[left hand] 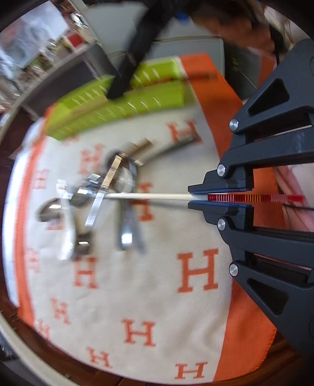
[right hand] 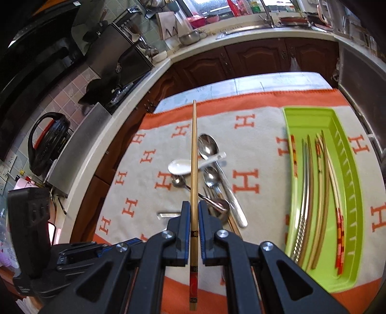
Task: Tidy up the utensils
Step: 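Carry the red-banded and wooden chopsticks toward the green tray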
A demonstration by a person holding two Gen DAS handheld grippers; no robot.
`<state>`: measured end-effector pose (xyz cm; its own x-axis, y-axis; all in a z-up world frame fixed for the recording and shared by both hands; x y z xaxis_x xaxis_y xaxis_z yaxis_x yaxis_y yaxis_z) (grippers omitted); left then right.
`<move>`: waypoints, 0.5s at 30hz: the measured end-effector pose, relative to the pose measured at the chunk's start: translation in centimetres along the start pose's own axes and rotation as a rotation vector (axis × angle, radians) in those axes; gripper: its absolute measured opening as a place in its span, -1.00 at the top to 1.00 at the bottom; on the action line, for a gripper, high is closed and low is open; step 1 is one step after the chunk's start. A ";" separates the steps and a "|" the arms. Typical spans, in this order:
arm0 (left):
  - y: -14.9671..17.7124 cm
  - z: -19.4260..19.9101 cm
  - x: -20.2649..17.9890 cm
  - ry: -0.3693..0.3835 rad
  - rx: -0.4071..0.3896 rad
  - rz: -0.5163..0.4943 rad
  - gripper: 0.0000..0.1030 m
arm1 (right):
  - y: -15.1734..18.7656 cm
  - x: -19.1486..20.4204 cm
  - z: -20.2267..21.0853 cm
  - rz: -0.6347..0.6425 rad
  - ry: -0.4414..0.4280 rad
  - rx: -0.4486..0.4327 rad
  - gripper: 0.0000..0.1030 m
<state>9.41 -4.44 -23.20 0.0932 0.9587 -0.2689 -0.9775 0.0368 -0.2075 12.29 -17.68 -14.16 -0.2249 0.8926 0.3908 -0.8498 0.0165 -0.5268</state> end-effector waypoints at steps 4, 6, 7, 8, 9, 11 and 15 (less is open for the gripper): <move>1.0 -1.7 0.3 -0.029 0.037 -0.007 0.94 | 1.3 -0.6 0.0 0.001 0.001 0.023 0.88; 0.8 -1.7 0.3 -0.045 0.034 -0.010 0.94 | 1.6 -0.8 0.2 -0.001 0.000 0.028 0.88; 0.6 -1.9 0.3 -0.059 0.038 -0.007 0.92 | 1.8 -1.0 0.3 -0.002 -0.001 0.029 0.88; 0.6 -2.0 0.2 -0.066 0.044 -0.009 0.92 | 1.9 -1.1 0.4 -0.002 0.000 0.030 0.88; 0.4 -2.0 0.1 -0.081 0.045 -0.019 0.91 | 2.0 -1.3 0.4 -0.003 0.000 0.031 0.88; 0.2 -2.2 -0.3 -0.113 0.058 -0.042 0.88 | 2.2 -1.5 0.4 -0.009 -0.009 0.035 0.88; 0.0 -2.5 -1.6 -0.159 0.113 -0.133 0.50 | 2.4 -1.5 0.3 -0.009 -0.024 0.038 0.88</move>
Point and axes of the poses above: each gripper's, at about its wrist camera, not at the fingertips, and z roughly against the way its jaws point, x to its left, y to its underside, the point moved 6 cm from there along -z, roughly the way its jaws point, and after that the axes turned 5 degrees about z, right-handed, at the moved point
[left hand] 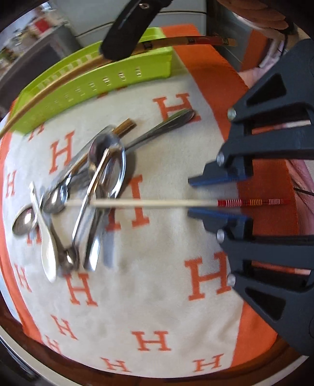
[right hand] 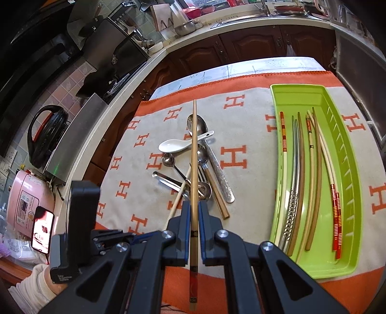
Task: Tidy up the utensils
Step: 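Carry the red-banded and wooden chopsticks toward the green tray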
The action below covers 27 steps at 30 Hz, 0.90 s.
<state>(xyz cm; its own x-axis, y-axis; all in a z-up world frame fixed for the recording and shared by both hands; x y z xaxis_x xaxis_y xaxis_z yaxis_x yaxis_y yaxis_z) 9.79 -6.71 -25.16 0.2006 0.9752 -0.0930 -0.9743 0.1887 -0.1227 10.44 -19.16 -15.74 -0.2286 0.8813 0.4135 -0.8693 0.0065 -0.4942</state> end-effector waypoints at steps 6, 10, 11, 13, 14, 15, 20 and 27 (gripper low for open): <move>0.1 0.0 -1.9 -0.045 0.017 -0.084 0.89 | 0.2 -0.2 -0.1 -0.004 -0.015 0.003 0.88; 0.5 0.4 -0.4 0.039 0.034 0.043 0.95 | 0.4 -0.8 -0.2 -0.030 -0.029 0.010 0.88; 0.9 0.7 0.3 0.065 0.040 0.065 0.95 | 0.4 -1.0 -0.2 -0.036 -0.032 0.010 0.88; 2.2 1.3 1.3 0.141 0.066 0.112 0.95 | 0.5 -1.4 0.1 -0.049 -0.035 0.005 0.88; 2.8 1.5 1.6 0.157 0.070 0.117 0.95 | 0.5 -1.5 0.2 -0.053 -0.035 0.003 0.88; 3.7 1.9 1.8 0.186 0.079 0.128 0.95 | 0.6 -1.7 0.3 -0.058 -0.035 0.000 0.88; 6.2 5.0 2.4 0.278 0.065 0.145 0.95 | 0.7 -2.4 0.7 -0.075 -0.044 0.000 0.88; 4.8 10.8 -0.5 0.355 -0.030 0.061 0.95 | 0.8 -2.8 1.4 -0.089 -0.055 -0.017 0.88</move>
Point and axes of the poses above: each gripper's, at about its wrist camera, not at the fingertips, and z roughly against the way its jaws point, x to its left, y to its underside, the point moved 6 cm from there along -z, roughly the way its jaws point, and after that the axes turned 5 degrees about z, right-handed, at the moved point
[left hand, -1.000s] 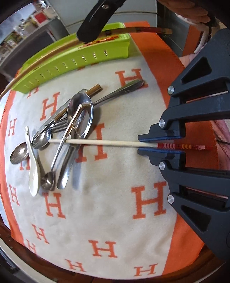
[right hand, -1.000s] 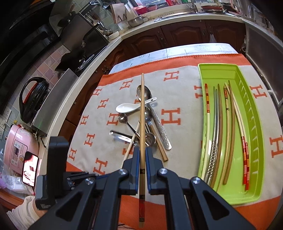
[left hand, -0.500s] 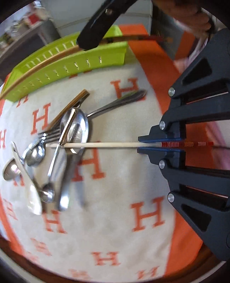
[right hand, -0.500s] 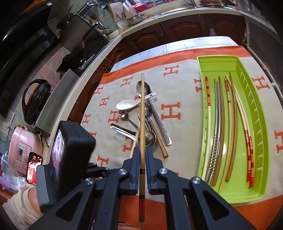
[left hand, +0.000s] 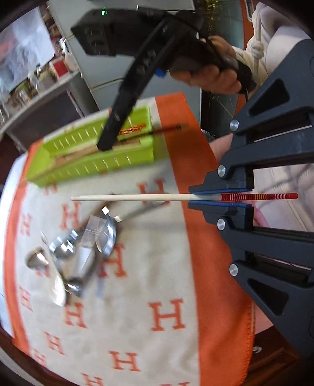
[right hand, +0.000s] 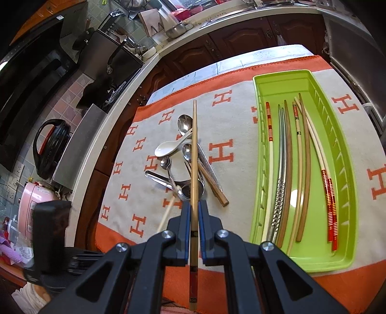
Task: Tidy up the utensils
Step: 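Carry the red-banded and wooden chopsticks toward the green tray, then lower the red-banded chopstick into the tray and open the left gripper while the right gripper lowers its chopstick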
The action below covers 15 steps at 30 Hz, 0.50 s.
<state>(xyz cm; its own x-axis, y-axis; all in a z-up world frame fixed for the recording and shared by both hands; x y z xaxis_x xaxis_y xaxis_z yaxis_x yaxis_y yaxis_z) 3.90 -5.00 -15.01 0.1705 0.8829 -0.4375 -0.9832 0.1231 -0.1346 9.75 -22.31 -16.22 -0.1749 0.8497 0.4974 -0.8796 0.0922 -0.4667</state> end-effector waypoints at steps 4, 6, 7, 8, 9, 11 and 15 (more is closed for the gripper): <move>-2.2 -0.4 -3.3 0.012 -0.039 -0.038 0.95 | -0.3 -0.4 1.1 -0.018 0.000 -0.027 0.88; -3.9 -0.7 -5.0 0.011 -0.068 -0.047 0.95 | -0.6 -1.0 1.7 -0.033 0.003 -0.042 0.88; -4.6 -0.8 -5.5 0.010 -0.080 -0.052 0.95 | -0.8 -1.4 2.1 -0.043 0.007 -0.051 0.88; -5.5 -1.2 -6.2 0.009 -0.091 -0.057 0.95 | -1.0 -1.8 2.4 -0.054 0.012 -0.060 0.88; -6.6 -1.5 -7.0 0.013 -0.104 -0.064 0.95 | -1.1 -2.2 2.7 -0.065 0.016 -0.067 0.88; -9.0 -4.0 -9.3 0.014 -0.113 -0.068 0.95 | -1.5 -3.4 3.3 -0.087 0.030 -0.082 0.88; -12.5 -6.7 -12.1 0.024 -0.127 -0.069 0.95 | -2.4 -6.2 4.2 -0.146 0.070 -0.105 0.88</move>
Point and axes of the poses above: each gripper's, at about its wrist camera, not at the fingertips, and z roughly against the way its jaws point, x to its left, y to its underside, the point moved 6 cm from there along -z, roughly the way its jaws point, and after that the axes turned 5 degrees about z, right-handed, at the moved point
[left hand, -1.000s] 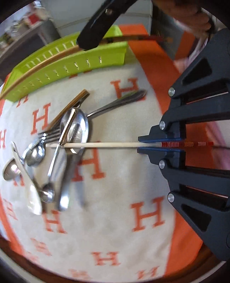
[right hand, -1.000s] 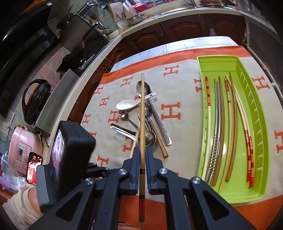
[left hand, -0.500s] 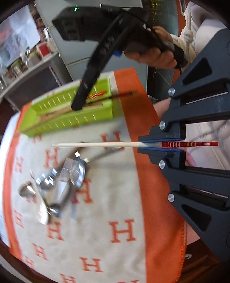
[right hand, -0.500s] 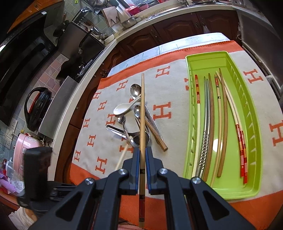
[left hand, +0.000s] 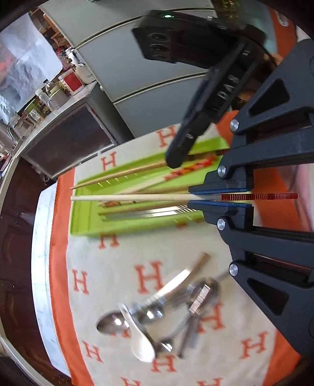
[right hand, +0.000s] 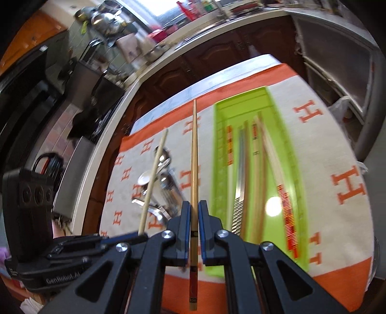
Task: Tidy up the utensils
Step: 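Lower the red-banded chopstick into the tray and open the left gripper while the right gripper lowers its chopstick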
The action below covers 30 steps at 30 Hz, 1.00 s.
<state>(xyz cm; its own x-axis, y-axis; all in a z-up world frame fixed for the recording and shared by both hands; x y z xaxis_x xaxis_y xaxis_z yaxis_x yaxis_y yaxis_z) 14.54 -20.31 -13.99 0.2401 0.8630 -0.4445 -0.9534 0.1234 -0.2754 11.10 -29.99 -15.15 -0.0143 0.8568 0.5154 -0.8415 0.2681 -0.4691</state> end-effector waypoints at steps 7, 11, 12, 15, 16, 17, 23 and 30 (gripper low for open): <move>-3.9 -6.0 -1.1 -0.029 0.003 0.009 0.94 | -1.7 -3.7 -0.8 -0.056 0.068 -0.002 0.87; -3.7 -7.9 -0.7 -0.100 0.030 -0.007 0.68 | -2.5 -5.9 -2.5 -0.062 0.110 0.044 0.86; -3.5 -8.2 -0.5 -0.113 0.040 -0.010 0.57 | -2.5 -5.9 -2.5 -0.062 0.110 0.044 0.85; -2.7 -7.7 0.1 -0.140 0.005 -0.005 0.43 | -2.4 -6.7 -3.3 -0.033 0.156 0.075 0.85; -2.7 -7.7 0.4 -0.156 -0.001 -0.004 0.30 | -2.3 -6.6 -3.4 -0.028 0.154 0.076 0.85; -2.5 -7.4 0.8 -0.186 -0.017 0.003 0.13 | -2.3 -6.6 -3.4 -0.028 0.154 0.076 0.85; -1.8 -4.8 2.6 -0.260 -0.111 0.007 0.03 | -1.1 -5.9 -3.6 -0.013 0.132 0.090 0.85; -0.2 -0.9 4.7 -0.341 -0.156 0.031 -0.14 | -0.1 -3.5 -2.8 0.036 0.126 0.077 0.85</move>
<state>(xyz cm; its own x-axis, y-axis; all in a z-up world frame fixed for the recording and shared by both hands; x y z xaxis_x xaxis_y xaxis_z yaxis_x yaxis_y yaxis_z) 16.02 -16.69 -16.81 0.1123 0.9819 -0.1528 -0.9137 0.0416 -0.4043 12.75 -31.78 -18.96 0.0192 0.9151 0.4027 -0.8809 0.2060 -0.4262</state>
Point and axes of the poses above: each gripper's, at about its wrist camera, not at the fingertips, and z roughly against the way its jaws point, x to its left, y to its underside, the point moved 6 cm from there along -z, roughly the way its jaws point, and after that the axes turned 5 degrees about z, right-handed, at the moved point
